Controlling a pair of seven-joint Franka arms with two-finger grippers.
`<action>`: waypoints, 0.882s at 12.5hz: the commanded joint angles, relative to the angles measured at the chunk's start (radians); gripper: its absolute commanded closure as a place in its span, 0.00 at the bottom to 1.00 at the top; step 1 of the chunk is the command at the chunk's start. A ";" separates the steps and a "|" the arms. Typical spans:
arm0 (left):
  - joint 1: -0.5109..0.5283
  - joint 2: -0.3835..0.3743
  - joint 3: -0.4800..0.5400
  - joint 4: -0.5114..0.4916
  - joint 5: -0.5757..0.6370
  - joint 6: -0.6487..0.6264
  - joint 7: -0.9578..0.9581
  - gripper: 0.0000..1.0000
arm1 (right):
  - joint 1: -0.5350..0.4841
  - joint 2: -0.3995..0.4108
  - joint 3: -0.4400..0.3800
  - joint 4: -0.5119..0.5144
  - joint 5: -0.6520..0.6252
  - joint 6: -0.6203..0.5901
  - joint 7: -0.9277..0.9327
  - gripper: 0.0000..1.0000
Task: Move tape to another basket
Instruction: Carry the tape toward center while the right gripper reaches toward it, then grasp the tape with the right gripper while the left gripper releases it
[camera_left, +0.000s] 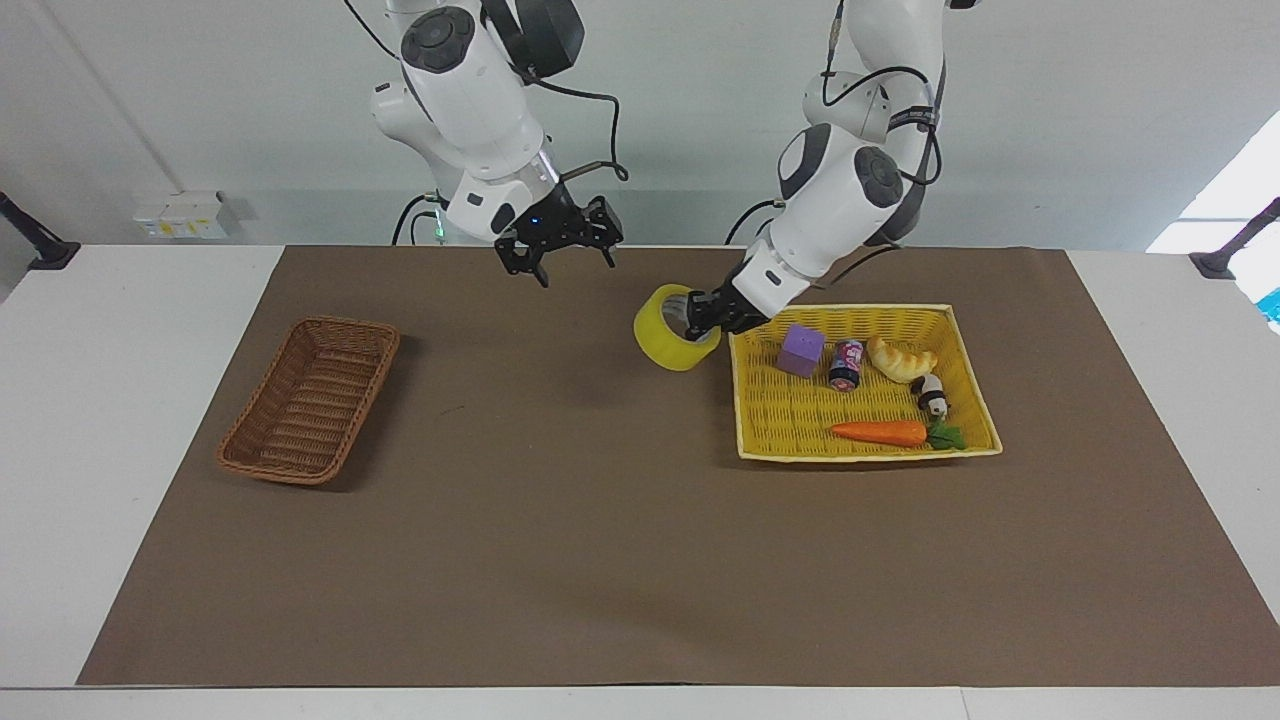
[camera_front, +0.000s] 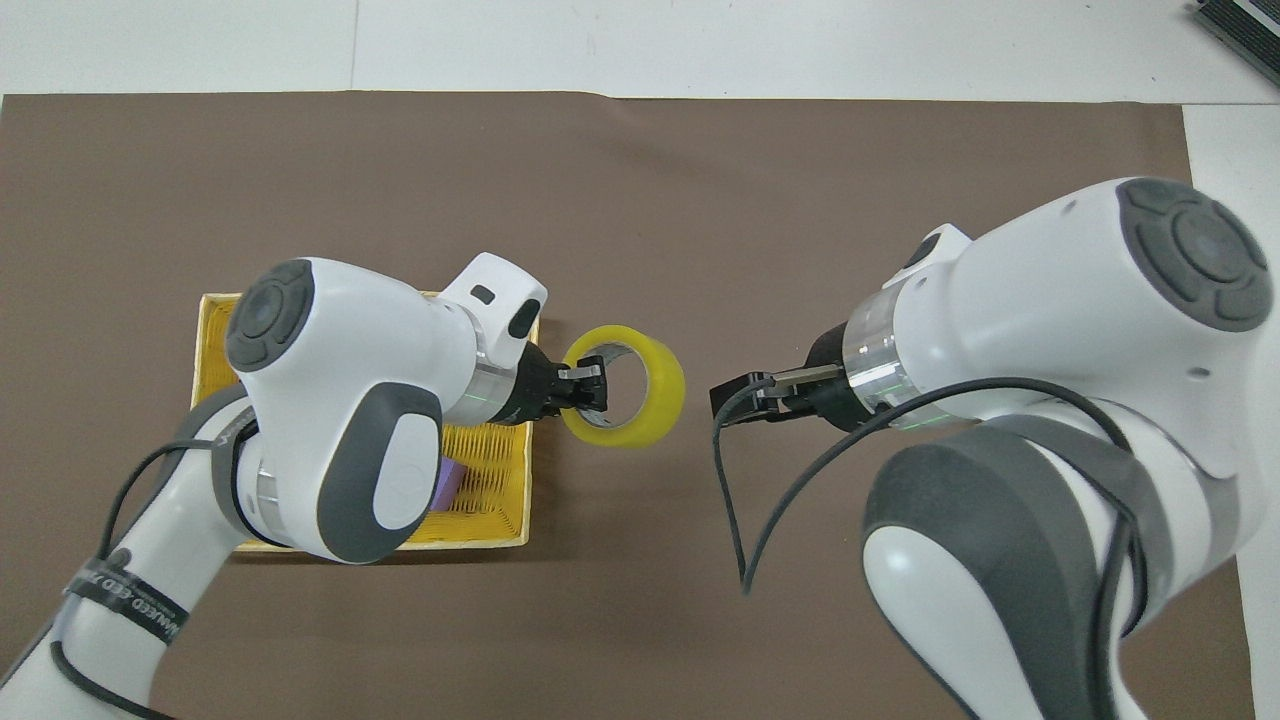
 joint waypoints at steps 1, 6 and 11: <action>-0.052 -0.012 0.019 -0.009 -0.062 0.050 -0.001 1.00 | 0.008 0.018 -0.006 -0.037 0.071 0.083 -0.019 0.00; -0.089 -0.012 0.019 -0.001 -0.108 0.088 -0.004 1.00 | -0.017 0.053 -0.007 -0.075 0.119 0.127 -0.133 0.00; -0.096 -0.023 0.015 0.005 -0.140 0.090 -0.004 1.00 | -0.048 0.065 -0.007 -0.068 0.119 0.126 -0.168 0.90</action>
